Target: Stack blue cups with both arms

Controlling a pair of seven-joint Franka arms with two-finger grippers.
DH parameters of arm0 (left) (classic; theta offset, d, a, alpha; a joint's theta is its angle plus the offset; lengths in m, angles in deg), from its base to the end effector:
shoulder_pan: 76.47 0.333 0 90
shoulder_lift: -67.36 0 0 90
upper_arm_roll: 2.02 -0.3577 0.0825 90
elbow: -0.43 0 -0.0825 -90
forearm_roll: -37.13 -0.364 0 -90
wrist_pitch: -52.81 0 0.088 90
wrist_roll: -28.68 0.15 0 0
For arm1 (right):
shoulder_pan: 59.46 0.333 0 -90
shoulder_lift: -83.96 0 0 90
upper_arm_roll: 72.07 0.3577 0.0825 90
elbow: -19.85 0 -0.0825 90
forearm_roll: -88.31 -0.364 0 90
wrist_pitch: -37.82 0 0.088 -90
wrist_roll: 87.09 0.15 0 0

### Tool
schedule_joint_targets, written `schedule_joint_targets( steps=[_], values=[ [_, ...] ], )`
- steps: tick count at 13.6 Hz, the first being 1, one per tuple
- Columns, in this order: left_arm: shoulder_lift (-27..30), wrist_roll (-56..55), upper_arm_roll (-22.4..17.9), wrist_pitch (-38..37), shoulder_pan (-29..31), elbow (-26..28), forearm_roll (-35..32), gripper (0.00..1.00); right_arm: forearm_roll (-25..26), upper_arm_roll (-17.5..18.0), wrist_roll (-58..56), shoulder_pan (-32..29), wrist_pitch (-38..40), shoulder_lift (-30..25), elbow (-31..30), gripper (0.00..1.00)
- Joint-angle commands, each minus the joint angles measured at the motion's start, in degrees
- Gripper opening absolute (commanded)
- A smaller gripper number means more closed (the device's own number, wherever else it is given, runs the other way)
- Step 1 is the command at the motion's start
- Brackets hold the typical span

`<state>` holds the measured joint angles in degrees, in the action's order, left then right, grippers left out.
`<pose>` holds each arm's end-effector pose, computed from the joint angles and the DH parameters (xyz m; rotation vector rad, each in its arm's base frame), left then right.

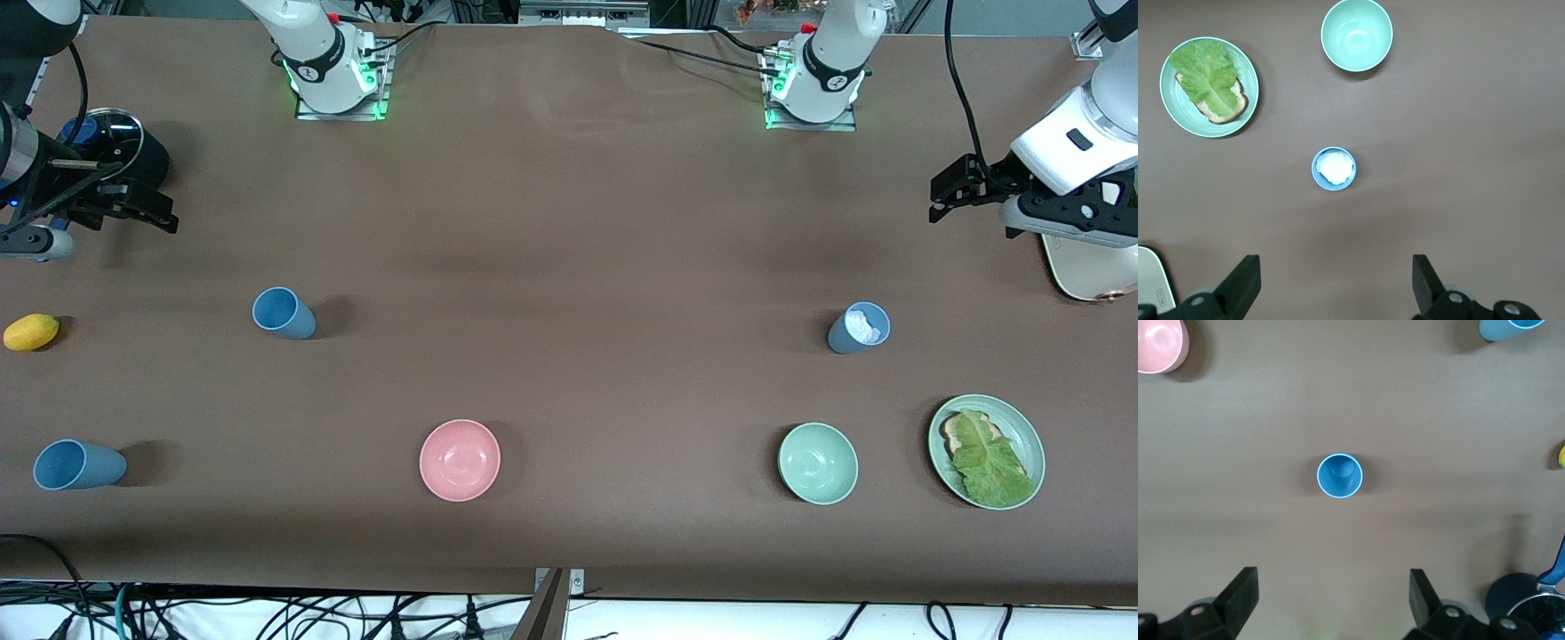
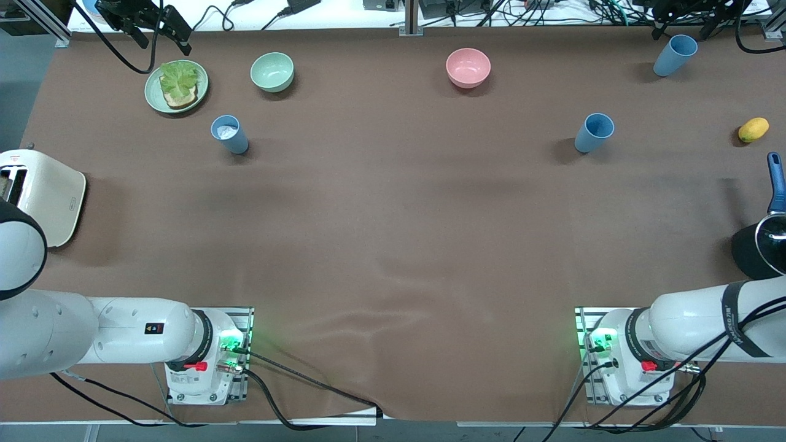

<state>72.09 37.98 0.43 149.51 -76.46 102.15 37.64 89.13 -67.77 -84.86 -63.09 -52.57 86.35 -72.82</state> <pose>0.5108 -0.0238 0.5834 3.1197 -0.3188 -0.0075 0.5427 0.0034 0.5804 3.1255 -0.0414 -0.1268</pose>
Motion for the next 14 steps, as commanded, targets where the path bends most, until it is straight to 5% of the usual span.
schedule_joint_targets(
  steps=[1, 14],
  values=[
    [-0.07, 0.54, -0.16, -0.38, -0.36, -0.73, -1.39, 1.00, -0.73, 0.01, 0.14, -0.06, 0.39, -0.28, -0.14, 1.00],
    [-0.24, 0.72, -0.34, -0.55, -0.27, -0.73, -1.39, 1.00, -0.73, -0.08, -0.57, -0.15, 0.39, -0.19, -0.14, 1.00]
  ],
)
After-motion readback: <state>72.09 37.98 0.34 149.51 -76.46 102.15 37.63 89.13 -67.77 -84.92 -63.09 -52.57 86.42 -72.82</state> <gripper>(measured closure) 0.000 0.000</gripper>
